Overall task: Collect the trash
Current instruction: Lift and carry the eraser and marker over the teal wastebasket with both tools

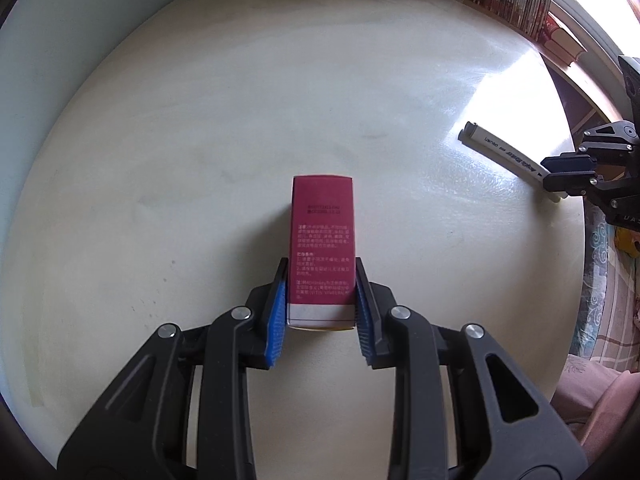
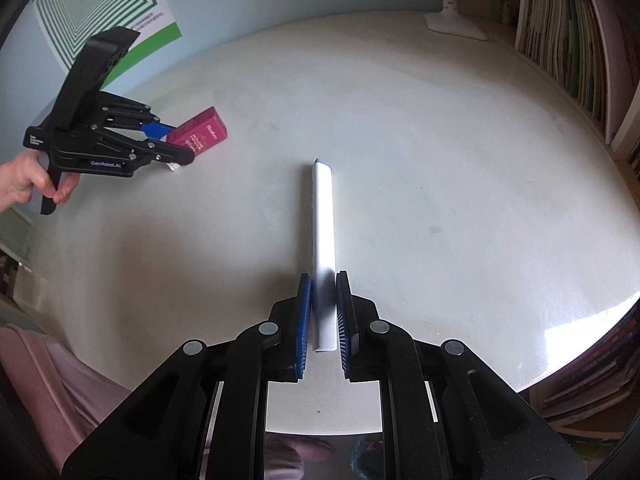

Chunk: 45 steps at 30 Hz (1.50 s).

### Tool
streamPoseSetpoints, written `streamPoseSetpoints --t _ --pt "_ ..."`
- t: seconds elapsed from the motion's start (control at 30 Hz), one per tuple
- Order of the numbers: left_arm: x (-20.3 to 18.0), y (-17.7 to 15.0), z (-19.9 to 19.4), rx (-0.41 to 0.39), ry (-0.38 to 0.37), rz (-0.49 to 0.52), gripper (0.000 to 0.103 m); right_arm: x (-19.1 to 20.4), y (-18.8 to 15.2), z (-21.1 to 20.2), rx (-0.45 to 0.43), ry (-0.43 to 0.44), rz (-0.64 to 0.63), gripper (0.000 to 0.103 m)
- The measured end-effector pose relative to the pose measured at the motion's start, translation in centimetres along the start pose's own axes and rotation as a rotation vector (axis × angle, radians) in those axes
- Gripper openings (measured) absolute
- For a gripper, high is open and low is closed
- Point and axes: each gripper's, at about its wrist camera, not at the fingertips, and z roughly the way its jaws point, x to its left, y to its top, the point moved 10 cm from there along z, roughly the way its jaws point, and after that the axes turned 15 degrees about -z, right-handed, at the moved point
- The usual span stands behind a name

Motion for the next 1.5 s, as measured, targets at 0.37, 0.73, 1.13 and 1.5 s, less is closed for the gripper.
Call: streamPoseSetpoints --t 0.37,0.73,1.13,1.5 --pt "0.9 0.7 -0.2 -0.017 -0.001 -0.01 0.04 0.4 2.1 1.3 0.033 -0.091 -0.089 0.03" --pt "-1.1 1.0 -1.6 -0.027 -0.033 0.05 0.026 0.4 2.4 -0.2 -0.015 -0.069 -0.072 0.013" --pt "-5.8 2.0 -3.0 -0.027 -0.065 0.119 0.026 -3.9 -1.7 -7.3 -0.126 -0.132 0.113 0.013" --pt "-19.4 1.8 -1.9 0.013 -0.136 0.335 0.026 -6.8 -14.2 -13.8 -0.12 -0.25 0.338 0.014"
